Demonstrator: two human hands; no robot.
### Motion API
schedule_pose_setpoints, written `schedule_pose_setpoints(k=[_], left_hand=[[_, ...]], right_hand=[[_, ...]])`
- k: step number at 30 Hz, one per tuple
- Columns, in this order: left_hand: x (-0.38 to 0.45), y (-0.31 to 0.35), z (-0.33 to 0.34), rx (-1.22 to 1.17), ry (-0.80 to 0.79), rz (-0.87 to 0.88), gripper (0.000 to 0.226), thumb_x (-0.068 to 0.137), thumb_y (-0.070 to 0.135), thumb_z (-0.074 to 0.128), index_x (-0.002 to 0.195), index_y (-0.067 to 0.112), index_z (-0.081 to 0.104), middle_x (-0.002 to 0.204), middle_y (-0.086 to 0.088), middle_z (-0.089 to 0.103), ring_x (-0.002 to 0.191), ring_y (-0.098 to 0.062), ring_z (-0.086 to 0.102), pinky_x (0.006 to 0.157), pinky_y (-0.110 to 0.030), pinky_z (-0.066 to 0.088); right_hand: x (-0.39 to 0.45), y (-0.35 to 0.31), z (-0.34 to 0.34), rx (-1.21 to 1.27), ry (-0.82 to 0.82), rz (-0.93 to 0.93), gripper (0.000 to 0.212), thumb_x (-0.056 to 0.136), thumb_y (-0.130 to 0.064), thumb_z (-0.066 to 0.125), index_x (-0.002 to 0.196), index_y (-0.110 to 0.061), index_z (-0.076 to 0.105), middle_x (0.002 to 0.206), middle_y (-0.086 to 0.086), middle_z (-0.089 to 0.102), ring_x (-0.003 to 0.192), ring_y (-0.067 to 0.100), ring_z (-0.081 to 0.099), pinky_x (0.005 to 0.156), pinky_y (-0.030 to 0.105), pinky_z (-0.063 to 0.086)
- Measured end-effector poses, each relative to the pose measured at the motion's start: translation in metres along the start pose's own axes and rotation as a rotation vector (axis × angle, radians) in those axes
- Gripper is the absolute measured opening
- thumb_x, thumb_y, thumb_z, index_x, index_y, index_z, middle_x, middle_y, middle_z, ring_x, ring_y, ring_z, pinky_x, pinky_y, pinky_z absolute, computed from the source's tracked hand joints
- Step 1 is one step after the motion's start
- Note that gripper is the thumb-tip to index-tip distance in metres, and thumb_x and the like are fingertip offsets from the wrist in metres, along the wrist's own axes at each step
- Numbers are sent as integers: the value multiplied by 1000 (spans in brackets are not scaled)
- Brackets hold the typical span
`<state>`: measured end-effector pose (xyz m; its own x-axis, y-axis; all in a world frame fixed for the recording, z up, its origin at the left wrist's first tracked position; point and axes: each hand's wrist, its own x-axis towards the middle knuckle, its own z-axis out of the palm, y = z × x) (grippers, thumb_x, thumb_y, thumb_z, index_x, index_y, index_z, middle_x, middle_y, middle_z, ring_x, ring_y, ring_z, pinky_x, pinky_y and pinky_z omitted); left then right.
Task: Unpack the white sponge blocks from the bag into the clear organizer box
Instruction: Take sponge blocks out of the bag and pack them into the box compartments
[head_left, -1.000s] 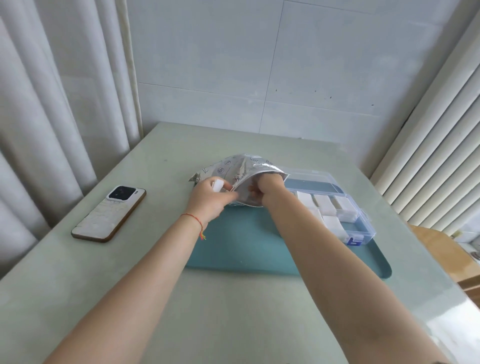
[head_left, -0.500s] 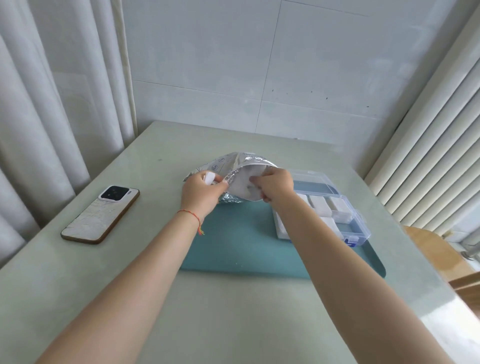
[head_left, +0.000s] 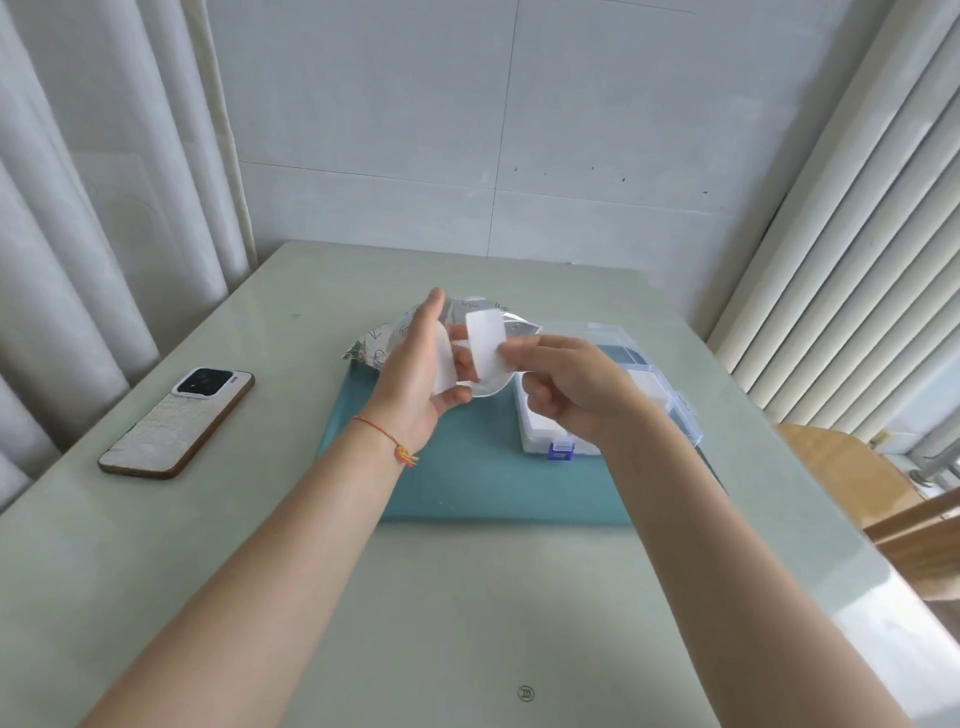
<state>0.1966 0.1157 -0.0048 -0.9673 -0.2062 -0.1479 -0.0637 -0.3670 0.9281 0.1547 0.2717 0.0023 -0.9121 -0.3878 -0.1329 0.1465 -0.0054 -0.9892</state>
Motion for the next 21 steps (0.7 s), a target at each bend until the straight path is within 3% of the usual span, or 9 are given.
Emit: schedule_pose_setpoints(k=[3, 6, 8, 11, 13, 16, 21], left_hand=[[-1, -8, 8, -129, -163, -91, 53, 89, 68, 46, 100, 19, 63, 85, 1, 66, 74, -15, 64, 60, -26, 50], [-1, -14, 16, -117, -205, -115, 39, 93, 52, 56, 100, 14, 63, 87, -1, 65, 77, -15, 61, 71, -27, 51], [-2, -16, 22, -50, -232, -127, 19, 97, 31, 57, 97, 14, 65, 86, -2, 65, 77, -15, 59, 74, -27, 49], [-3, -18, 25, -41, -181, -185, 11, 95, 15, 57, 90, 15, 67, 70, 0, 60, 59, -12, 57, 56, -23, 50], [-1, -19, 26, -35, -198, -223, 13, 94, 10, 56, 86, 16, 64, 64, 1, 53, 53, -12, 53, 51, -22, 47], [0, -23, 32, 4, -305, -260, 17, 92, 6, 54, 79, 16, 58, 63, 2, 49, 51, -10, 51, 51, -20, 43], [2, -26, 49, 109, -404, -273, 19, 94, 6, 49, 83, 19, 56, 60, 4, 53, 55, -9, 57, 65, -28, 46]], right_hand=[[-10, 4, 8, -100, 66, -24, 13, 87, -16, 70, 92, -4, 67, 58, -3, 49, 46, 12, 30, 44, 22, 25], [-19, 7, 14, -365, 195, -118, 19, 84, -22, 72, 86, -4, 67, 50, -12, 50, 46, 9, 37, 46, 18, 30], [-21, 9, 14, -627, 255, -225, 18, 81, -28, 74, 83, -12, 66, 60, -12, 50, 50, 3, 42, 47, 15, 30], [-25, 7, 2, -828, 303, -369, 26, 79, -36, 73, 97, -24, 58, 100, -6, 47, 79, 8, 53, 64, 19, 39], [-27, 4, -9, -889, 138, -442, 54, 74, -39, 79, 119, -29, 52, 118, -7, 42, 101, 13, 51, 83, 25, 43], [-25, 6, -17, -1152, -42, -451, 92, 65, -49, 82, 143, -33, 36, 139, -8, 35, 128, 16, 34, 102, 38, 35], [-20, 7, -27, -1229, 9, -506, 74, 74, -45, 77, 137, -25, 44, 125, -9, 51, 119, 15, 41, 97, 34, 32]])
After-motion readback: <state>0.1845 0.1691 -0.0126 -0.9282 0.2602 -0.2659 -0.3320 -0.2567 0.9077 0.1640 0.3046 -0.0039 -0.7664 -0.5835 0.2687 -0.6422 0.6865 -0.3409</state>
